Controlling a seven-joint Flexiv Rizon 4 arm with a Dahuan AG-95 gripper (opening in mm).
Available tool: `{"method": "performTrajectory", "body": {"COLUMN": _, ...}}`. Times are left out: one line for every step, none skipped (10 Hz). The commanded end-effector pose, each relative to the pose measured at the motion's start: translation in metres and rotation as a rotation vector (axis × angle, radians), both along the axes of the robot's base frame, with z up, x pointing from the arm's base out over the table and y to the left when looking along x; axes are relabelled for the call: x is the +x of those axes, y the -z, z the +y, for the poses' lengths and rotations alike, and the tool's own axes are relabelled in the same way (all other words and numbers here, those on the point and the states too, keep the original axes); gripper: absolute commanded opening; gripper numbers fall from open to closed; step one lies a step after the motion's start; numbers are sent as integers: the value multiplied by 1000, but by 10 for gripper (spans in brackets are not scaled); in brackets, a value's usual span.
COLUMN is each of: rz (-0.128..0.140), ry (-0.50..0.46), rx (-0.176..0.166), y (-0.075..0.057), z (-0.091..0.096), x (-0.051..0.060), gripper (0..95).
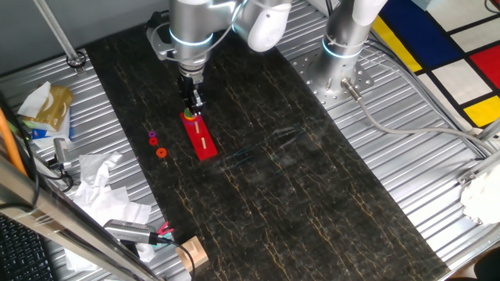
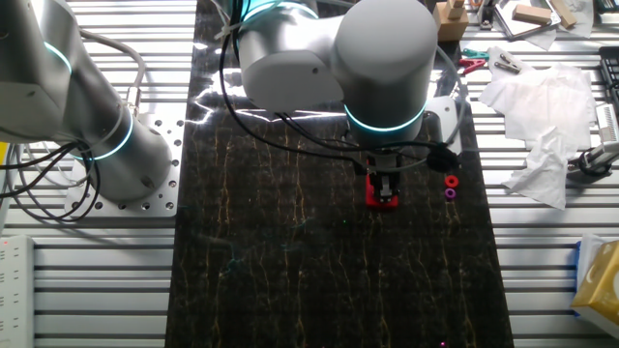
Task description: Take out one Hanoi block and throw it aside
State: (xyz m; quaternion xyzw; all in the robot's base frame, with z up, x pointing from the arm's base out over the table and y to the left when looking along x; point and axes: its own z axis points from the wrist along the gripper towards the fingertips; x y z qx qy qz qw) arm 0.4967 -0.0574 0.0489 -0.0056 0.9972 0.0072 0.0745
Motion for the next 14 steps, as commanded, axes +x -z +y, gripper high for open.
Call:
{"method": "performTrajectory", "body": {"rz": 0, "ry": 0, "rx": -1, "y": 1, "z": 0, "x": 0, "gripper": 190}}
{"method": "performTrajectory", "body": {"rz": 0, "ry": 0, "rx": -1, "y": 1, "z": 0, "x": 0, "gripper": 190}}
{"method": "performTrajectory", "body": {"rz": 0, "ry": 0, "rx": -1, "y": 1, "z": 0, "x": 0, "gripper": 190}}
{"method": "performTrajectory", "body": {"rz": 0, "ry": 0, "rx": -1, "y": 1, "z": 0, "x": 0, "gripper": 190}}
{"method": "performTrajectory", "body": {"rz": 0, "ry": 0, "rx": -1, "y": 1, "z": 0, "x": 0, "gripper": 190}}
{"method": "performTrajectory", "body": {"rz": 0, "ry": 0, "rx": -1, "y": 1, "z": 0, "x": 0, "gripper": 190}}
{"method": "performTrajectory", "body": {"rz": 0, "ry": 0, "rx": -1, "y": 1, "z": 0, "x": 0, "gripper": 190}}
{"method": "performTrajectory", "body": {"rz": 0, "ry": 0, "rx": -1, "y": 1, "z": 0, "x": 0, "gripper": 190}}
{"method": "performTrajectory", "body": {"rz": 0, "ry": 0, "rx": -1, "y": 1, "z": 0, "x": 0, "gripper": 190}}
{"method": "performTrajectory", "body": {"rz": 0, "ry": 0, "rx": -1, "y": 1, "z": 0, "x": 0, "gripper": 190}}
{"method": "performTrajectory", "body": {"rz": 0, "ry": 0, "rx": -1, "y": 1, "z": 0, "x": 0, "gripper": 190}}
{"method": "performTrajectory", "body": {"rz": 0, "ry": 0, "rx": -1, "y": 1, "z": 0, "x": 0, "gripper": 190}}
{"method": "performTrajectory", "body": {"rz": 0, "ry": 0, "rx": -1, "y": 1, "z": 0, "x": 0, "gripper": 190}}
{"method": "performTrajectory", "body": {"rz": 15, "ry": -27, "rx": -37, "y": -25, "z": -5, "x": 2, "gripper": 190}}
